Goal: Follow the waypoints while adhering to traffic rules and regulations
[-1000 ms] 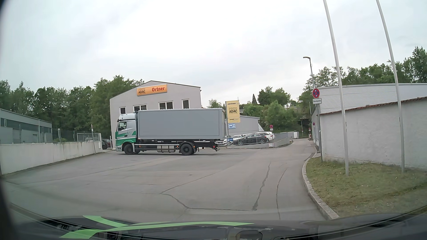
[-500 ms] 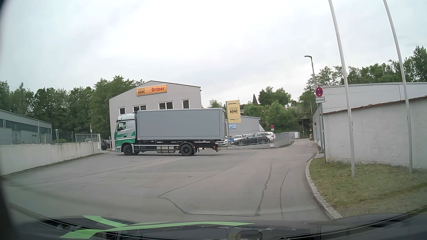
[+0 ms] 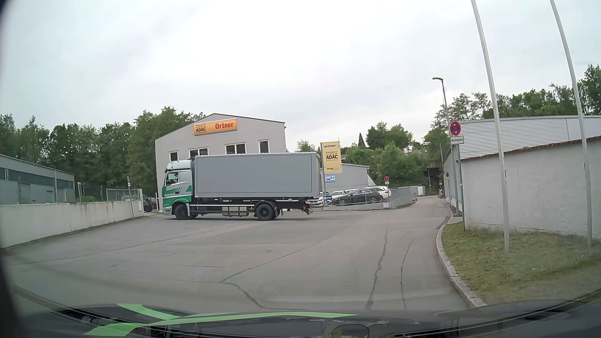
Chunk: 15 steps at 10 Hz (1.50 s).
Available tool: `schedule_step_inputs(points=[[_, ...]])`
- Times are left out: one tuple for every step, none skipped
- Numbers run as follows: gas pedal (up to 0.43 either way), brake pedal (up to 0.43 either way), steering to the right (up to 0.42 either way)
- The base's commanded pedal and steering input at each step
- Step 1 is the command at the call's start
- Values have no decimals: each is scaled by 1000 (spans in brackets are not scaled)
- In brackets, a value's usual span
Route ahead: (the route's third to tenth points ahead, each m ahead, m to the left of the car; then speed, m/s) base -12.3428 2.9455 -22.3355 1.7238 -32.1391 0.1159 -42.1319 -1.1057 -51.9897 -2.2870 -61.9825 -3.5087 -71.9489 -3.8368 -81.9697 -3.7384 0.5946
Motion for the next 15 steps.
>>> schedule_step_inputs(points=[[79, 116, -207], [79, 116, -244], [79, 116, -283], [79, 116, -315], [79, 116, -349], [87, 116, -373], [98, 116, -387], [98, 116, -408], [110, 116, -430], [110, 116, -463], [118, 122, -492], [118, 122, -527], [118, 116, -557], [118, 122, -580], [118, 122, -596]])
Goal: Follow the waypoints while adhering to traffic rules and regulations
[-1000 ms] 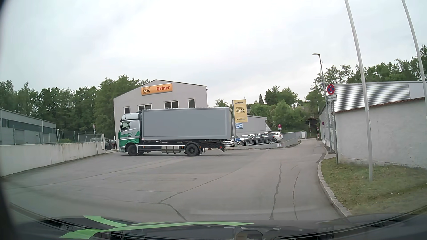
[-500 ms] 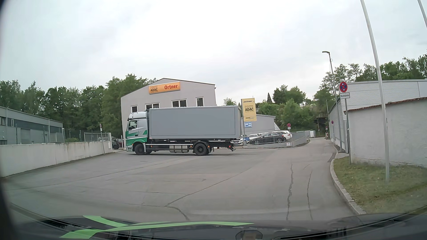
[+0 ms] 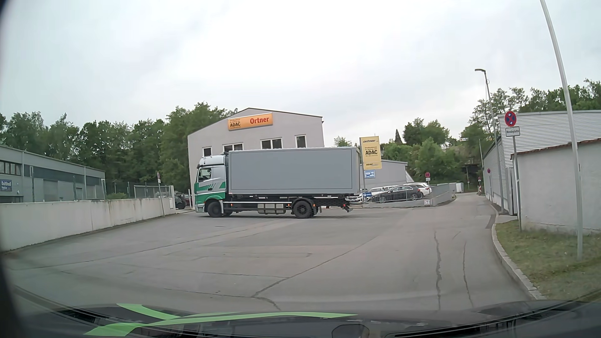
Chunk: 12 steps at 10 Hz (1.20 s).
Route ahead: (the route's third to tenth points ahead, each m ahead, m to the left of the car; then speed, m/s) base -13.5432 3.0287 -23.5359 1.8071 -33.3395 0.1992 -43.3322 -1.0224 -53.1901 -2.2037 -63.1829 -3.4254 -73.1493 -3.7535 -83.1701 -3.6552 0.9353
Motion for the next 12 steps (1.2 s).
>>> schedule_step_inputs(points=[[118, 122, -631], [118, 122, -679], [118, 122, -712], [130, 122, -737], [130, 122, -746], [130, 122, -759], [130, 122, -787], [130, 122, -818], [130, 122, -850], [130, 122, -873], [130, 128, -894], [130, 128, -922]])
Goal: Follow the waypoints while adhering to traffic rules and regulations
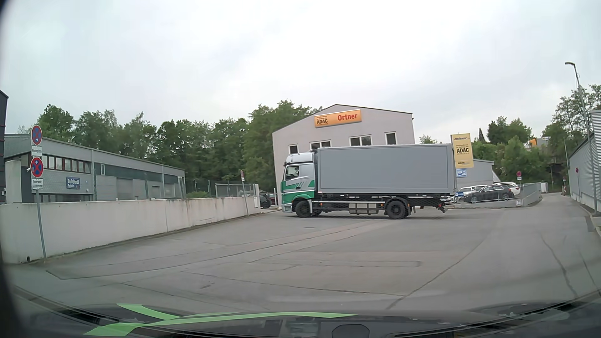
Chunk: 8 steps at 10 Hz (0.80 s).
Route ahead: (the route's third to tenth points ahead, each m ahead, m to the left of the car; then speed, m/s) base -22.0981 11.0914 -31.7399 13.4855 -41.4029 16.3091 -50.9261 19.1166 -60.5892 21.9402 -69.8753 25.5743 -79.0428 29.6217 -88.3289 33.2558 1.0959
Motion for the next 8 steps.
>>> schedule_step_inputs(points=[[130, 128, -937], [130, 128, -958], [138, 128, -971], [138, 128, -971], [138, 122, -970], [138, 122, -970], [138, 122, -971], [138, 122, -972]])
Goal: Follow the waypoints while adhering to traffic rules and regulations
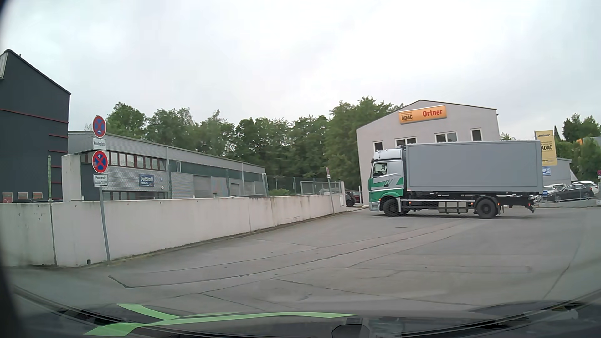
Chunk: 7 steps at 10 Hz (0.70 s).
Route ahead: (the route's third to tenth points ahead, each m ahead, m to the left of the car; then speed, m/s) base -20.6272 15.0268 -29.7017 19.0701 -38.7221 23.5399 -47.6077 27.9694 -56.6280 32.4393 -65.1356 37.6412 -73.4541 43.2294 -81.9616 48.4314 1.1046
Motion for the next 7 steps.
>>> schedule_step_inputs(points=[[138, 122, -972], [138, 122, -972], [138, 122, -972], [138, 122, -972], [138, 122, -972], [150, 12, -972], [150, 0, -971]])
